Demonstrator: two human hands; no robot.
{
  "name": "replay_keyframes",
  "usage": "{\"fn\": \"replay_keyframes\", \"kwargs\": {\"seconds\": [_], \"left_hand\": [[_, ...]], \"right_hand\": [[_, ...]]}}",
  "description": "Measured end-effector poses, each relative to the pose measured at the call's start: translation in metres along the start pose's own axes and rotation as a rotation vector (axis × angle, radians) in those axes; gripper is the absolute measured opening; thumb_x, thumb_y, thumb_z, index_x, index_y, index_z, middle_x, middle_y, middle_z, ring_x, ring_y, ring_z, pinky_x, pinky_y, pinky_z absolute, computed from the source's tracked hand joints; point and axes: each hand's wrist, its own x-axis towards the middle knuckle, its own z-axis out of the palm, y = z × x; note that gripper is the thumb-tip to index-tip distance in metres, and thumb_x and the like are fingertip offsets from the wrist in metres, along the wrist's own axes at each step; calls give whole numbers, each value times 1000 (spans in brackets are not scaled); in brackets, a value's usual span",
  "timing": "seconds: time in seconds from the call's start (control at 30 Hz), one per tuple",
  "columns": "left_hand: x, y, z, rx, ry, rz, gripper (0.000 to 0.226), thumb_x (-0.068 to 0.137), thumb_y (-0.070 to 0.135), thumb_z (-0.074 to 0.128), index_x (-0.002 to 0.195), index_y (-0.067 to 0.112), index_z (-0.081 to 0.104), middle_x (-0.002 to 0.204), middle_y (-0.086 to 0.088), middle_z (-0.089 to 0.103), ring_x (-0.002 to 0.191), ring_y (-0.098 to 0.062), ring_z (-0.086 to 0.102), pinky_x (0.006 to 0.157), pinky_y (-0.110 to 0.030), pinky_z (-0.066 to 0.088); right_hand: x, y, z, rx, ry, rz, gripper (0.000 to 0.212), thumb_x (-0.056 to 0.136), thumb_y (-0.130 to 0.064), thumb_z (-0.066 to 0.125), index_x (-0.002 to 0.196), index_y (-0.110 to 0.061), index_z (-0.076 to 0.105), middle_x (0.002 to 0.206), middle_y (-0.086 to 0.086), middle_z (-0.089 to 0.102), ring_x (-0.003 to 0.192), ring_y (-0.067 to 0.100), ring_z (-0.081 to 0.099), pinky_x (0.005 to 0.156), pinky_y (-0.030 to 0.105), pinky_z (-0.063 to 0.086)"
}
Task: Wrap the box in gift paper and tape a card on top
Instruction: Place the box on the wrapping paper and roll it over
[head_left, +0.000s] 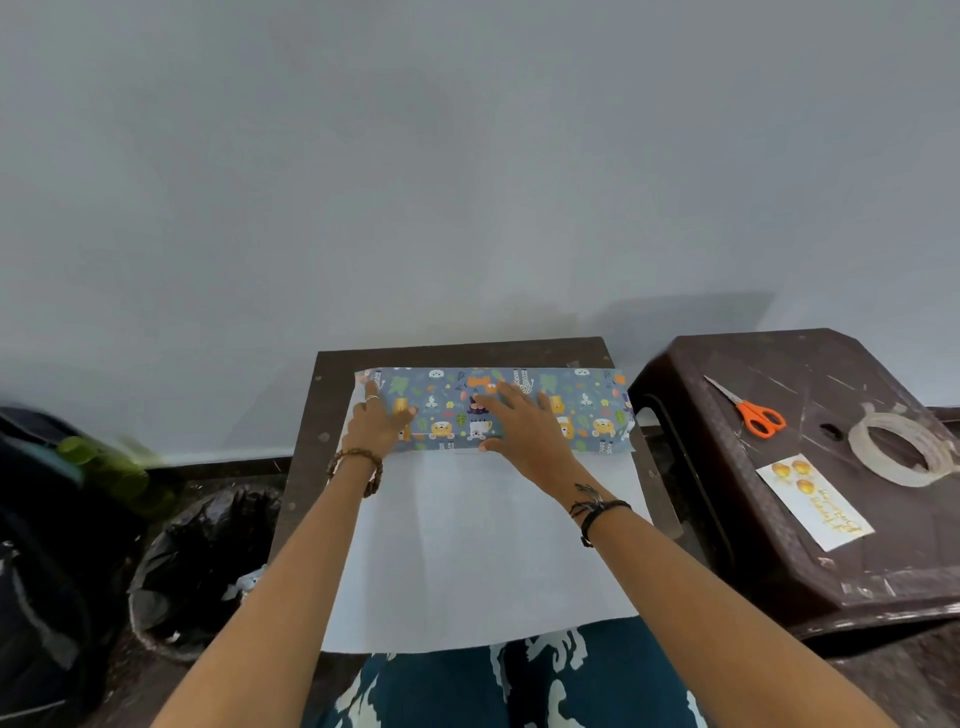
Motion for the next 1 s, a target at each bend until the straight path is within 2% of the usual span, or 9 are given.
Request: {"fn": "replay_keyframes", "kwargs": {"seconds": [0.13, 0.23, 0.33, 0.37, 0.43, 0.47, 0.57, 0.73, 1.0], "left_hand": [[-25, 20, -9, -11, -36, -4, 100, 69, 60, 59, 147, 23, 10, 131, -19, 47, 115, -40, 51, 95, -54, 44], [-49, 41, -14, 34, -26, 7, 85, 88, 41, 57, 150, 19, 2, 136, -23, 39, 122, -42, 43, 100, -53, 39], [-51, 44, -14, 42, -20, 14, 84, 90, 37, 56, 149, 19, -1, 140, -24, 35, 125, -43, 39, 104, -52, 36], [-51, 44, -14, 46, -19, 12, 84, 91, 37, 55, 149, 19, -1, 140, -25, 34, 126, -43, 38, 104, -52, 35], [-52, 45, -14, 65, -21, -6, 82, 92, 36, 54, 150, 18, -1, 141, -25, 31, 128, -43, 35, 106, -50, 33], [-52, 46, -14, 71, -19, -7, 81, 92, 36, 53, 149, 18, -1, 141, -25, 30, 128, -43, 35, 106, -50, 33], [-53, 47, -12, 67, -17, -7, 81, 92, 36, 53, 149, 18, -1, 141, -25, 29, 128, -43, 34, 106, -51, 32], [-54, 48, -13, 54, -29, -10, 83, 91, 38, 53, 149, 19, -2, 142, -25, 29, 128, -43, 35, 106, -52, 33], [-50, 44, -16, 12, -47, -15, 83, 90, 40, 54, 150, 20, 0, 141, -24, 32, 125, -43, 39, 105, -53, 35]], "right_hand": [[-3, 1, -1, 4, 1, -5, 63, 88, -36, 59, 143, -23, 32, 154, 3, 23, 143, 19, 15, 115, 45, 7], [-9, 0, -11, 175, -39, 38, 70, 88, -38, 59, 145, -16, 26, 154, 4, 21, 144, 20, 14, 116, 42, 3], [-17, 8, -11, 169, 141, 2, 53, 83, -14, 67, 127, -19, 37, 137, 23, 45, 132, 38, 38, 104, 60, 30], [-20, 16, -11, 173, 184, 68, 50, 85, -11, 64, 123, -19, 34, 135, 25, 46, 130, 40, 39, 102, 60, 33], [-28, 26, -15, 228, 201, 284, 43, 96, -29, 45, 136, -16, 31, 147, 20, 31, 138, 33, 25, 111, 48, 20], [-29, 32, -15, 251, 218, 396, 50, 97, -38, 40, 139, -12, 32, 149, 19, 25, 140, 31, 21, 111, 43, 17], [-30, 36, -17, 440, 261, 616, 70, 88, -45, 57, 141, -7, 31, 147, 21, 23, 137, 33, 19, 109, 43, 21], [-29, 38, -16, 761, 301, 721, 88, 77, -40, 73, 143, -8, 25, 134, 16, 40, 124, 31, 41, 92, 40, 41], [-31, 44, -16, 775, 274, 766, 93, 72, -50, 73, 145, -12, 29, 137, 6, 48, 128, 26, 44, 101, 41, 38]]}}
